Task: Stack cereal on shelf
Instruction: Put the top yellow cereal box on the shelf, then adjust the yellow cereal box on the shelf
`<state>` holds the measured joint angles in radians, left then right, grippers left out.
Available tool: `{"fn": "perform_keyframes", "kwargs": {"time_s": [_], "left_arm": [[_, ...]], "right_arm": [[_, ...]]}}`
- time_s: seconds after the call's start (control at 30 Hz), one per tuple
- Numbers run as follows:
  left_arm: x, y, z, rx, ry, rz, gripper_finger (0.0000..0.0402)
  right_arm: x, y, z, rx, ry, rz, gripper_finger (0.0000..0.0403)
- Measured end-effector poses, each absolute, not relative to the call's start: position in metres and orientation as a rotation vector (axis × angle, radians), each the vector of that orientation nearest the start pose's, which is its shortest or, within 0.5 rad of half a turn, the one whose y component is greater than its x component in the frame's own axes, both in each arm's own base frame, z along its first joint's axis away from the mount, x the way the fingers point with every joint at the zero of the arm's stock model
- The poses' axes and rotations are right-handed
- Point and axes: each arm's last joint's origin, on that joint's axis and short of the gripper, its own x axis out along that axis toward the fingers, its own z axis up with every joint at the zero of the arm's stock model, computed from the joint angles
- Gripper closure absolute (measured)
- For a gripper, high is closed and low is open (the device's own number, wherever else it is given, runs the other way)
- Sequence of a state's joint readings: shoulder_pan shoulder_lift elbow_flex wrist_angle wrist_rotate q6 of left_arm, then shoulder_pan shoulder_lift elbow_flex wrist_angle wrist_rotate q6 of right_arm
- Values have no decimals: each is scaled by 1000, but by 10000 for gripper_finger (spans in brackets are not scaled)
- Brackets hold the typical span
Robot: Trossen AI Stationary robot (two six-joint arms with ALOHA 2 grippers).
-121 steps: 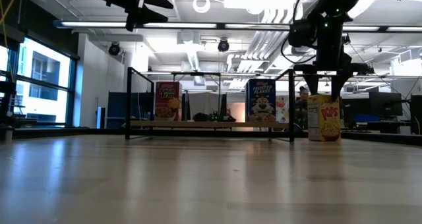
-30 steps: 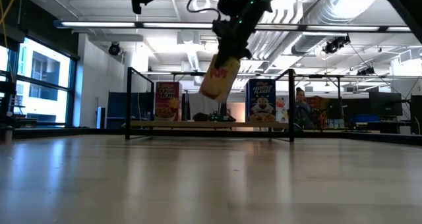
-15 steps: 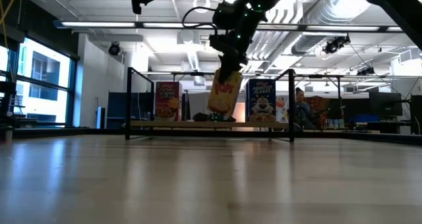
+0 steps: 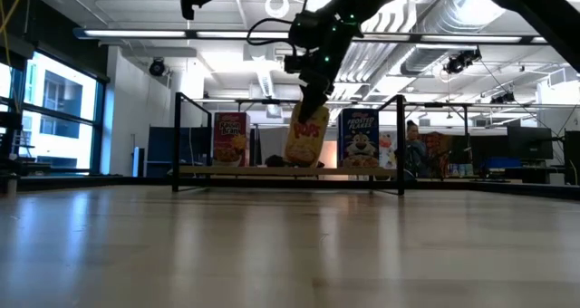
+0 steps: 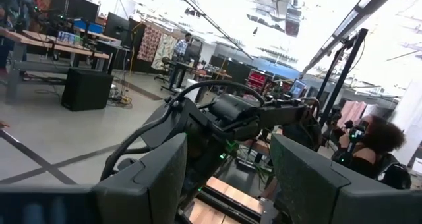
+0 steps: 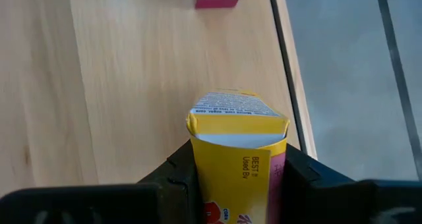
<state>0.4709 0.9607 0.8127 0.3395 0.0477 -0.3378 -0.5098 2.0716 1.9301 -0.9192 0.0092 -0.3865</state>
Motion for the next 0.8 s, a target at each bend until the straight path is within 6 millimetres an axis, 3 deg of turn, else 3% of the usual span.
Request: {"fn": "perform_keyframes", "kwargs": {"time_s": [0.3,0.63,0.8], "left_arm": [[192,96,361,-282,-255,386,193],[192,96,361,-283,-252,386,193],[192,96,361,-283,-251,387,193]], "right_arm": [[388,-217,275,-116,1117,-239,289],[389,-218,275,-125,1114,-252,182],[389,-219,275,-128,1108,-254,159]]}}
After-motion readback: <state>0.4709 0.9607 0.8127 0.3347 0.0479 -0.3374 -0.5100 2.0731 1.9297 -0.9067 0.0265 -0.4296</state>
